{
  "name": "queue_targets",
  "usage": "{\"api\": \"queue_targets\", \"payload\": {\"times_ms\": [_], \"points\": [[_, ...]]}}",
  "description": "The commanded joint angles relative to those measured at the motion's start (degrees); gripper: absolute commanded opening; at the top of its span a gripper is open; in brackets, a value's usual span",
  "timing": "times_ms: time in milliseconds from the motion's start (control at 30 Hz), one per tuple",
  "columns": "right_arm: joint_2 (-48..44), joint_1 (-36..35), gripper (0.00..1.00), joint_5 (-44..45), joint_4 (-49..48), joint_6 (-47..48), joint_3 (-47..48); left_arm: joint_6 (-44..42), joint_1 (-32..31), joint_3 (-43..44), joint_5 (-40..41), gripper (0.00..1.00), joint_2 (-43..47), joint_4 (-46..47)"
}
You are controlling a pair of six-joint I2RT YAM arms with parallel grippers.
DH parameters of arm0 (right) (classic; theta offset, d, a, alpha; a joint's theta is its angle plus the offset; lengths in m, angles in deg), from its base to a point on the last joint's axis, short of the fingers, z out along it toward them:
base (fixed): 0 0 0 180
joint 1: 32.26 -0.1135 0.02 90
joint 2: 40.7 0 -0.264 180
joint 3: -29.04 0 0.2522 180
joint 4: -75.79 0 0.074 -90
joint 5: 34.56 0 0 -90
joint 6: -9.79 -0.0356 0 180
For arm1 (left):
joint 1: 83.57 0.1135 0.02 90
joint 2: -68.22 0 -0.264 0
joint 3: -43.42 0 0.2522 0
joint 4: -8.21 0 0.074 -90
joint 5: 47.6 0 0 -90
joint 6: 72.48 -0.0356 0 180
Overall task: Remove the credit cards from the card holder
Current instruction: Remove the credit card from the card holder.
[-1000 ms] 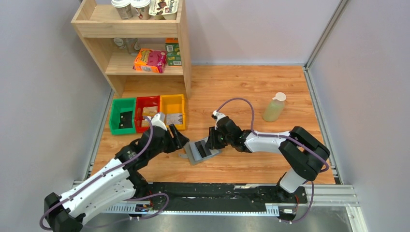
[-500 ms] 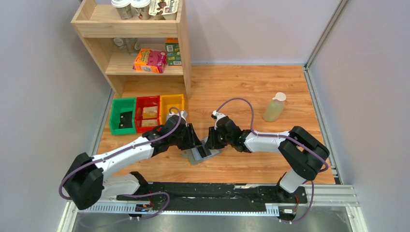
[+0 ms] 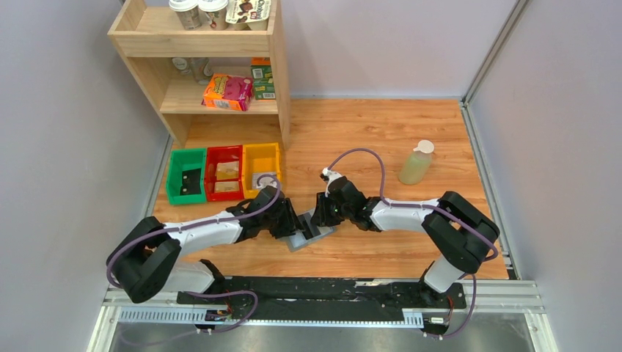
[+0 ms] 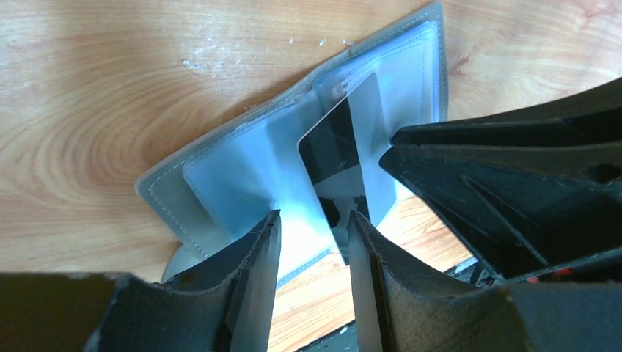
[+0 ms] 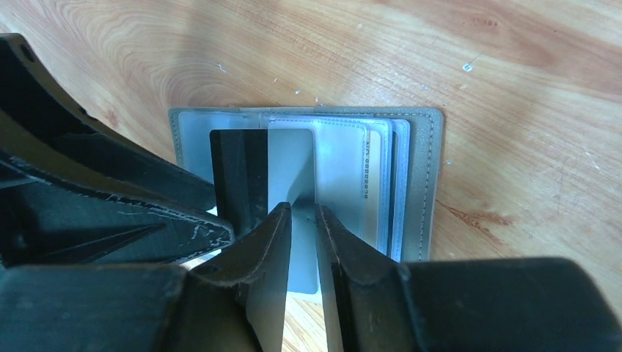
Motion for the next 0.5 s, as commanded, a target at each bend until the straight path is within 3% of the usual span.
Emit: {"api": "queue_targets", "payload": {"times_ms": [0, 467], "points": [[3.6, -0.2, 0.27, 3.0, 8.9, 1.5, -2.4, 3.6, 0.3, -1.8, 1.4, 0.47, -1.7, 8.5], [2.9, -0.3, 0.27, 2.9, 8.3, 1.4, -3.2, 8.1, 4.8, -7.5, 1.5, 0.39, -2.4, 19.8]]}}
